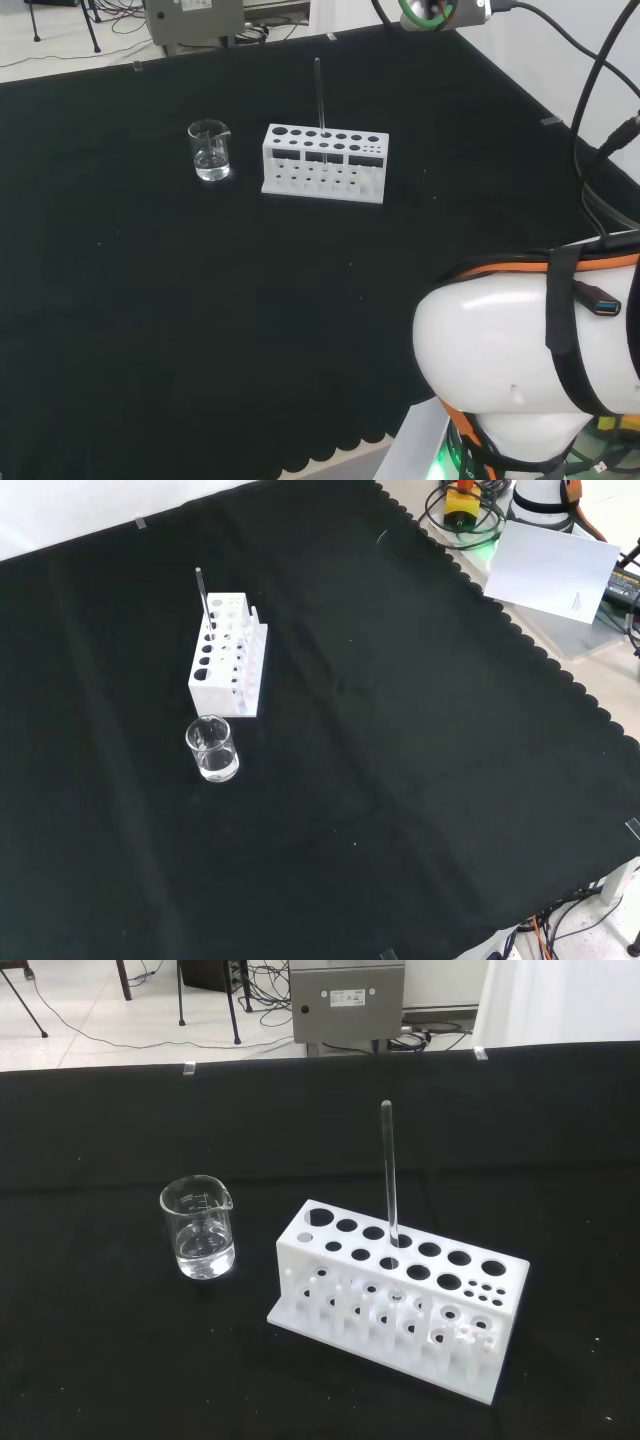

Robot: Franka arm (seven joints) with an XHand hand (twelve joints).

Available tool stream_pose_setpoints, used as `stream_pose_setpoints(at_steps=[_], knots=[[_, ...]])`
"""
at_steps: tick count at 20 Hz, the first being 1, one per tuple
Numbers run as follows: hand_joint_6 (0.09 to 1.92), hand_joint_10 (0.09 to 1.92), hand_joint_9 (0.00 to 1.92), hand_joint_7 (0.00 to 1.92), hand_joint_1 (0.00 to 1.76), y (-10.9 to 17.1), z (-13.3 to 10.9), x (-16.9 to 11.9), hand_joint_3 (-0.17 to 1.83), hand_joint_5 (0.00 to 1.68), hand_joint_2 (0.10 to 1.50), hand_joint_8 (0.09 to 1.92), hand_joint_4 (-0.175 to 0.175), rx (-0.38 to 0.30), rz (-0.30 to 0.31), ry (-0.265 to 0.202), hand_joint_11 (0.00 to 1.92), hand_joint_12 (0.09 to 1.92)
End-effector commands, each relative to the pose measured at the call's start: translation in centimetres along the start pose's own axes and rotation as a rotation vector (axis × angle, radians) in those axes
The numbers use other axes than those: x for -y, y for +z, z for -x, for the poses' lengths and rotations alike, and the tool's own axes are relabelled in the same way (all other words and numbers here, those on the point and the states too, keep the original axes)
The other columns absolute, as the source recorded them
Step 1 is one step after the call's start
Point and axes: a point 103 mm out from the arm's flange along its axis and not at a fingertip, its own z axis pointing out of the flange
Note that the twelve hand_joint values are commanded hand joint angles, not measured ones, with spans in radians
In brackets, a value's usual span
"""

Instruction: Take the glass rod from the white test tube rack.

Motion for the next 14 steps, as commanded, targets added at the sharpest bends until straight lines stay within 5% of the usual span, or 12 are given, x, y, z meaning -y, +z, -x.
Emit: stream_pose_setpoints(at_steps=[1,5,9,10,11,14], knots=[[0.09,0.12,0.71,0.24,0.78,0.0,-0.1,-0.1,0.21,0.28,0.94,0.67,-0.141,-0.008,0.009,-0.007,0.44,1.2],[0.09,0.12,0.44,0.01,0.67,0.0,0.6,0.1,0.24,0.06,0.93,0.66,-0.133,-0.02,0.014,-0.026,0.13,1.38],[0.09,0.71,0.17,0.0,0.66,0.4,0.9,0.1,0.35,0.05,0.88,0.68,-0.132,-0.028,0.005,0.0,0.1,1.41],[0.09,0.77,0.14,0.0,0.66,0.6,0.9,0.0,0.37,0.05,0.87,0.69,-0.132,-0.027,0.0,0.01,0.09,1.42],[0.09,0.8,0.13,0.0,0.66,0.7,0.9,0.0,0.38,0.05,0.87,0.69,-0.132,-0.053,0.009,-0.031,0.09,1.42],[0.09,0.84,0.11,0.0,0.66,1.2,1.7,0.0,0.39,0.05,0.86,0.71,-0.132,-0.086,0.007,-0.009,0.09,1.42]])
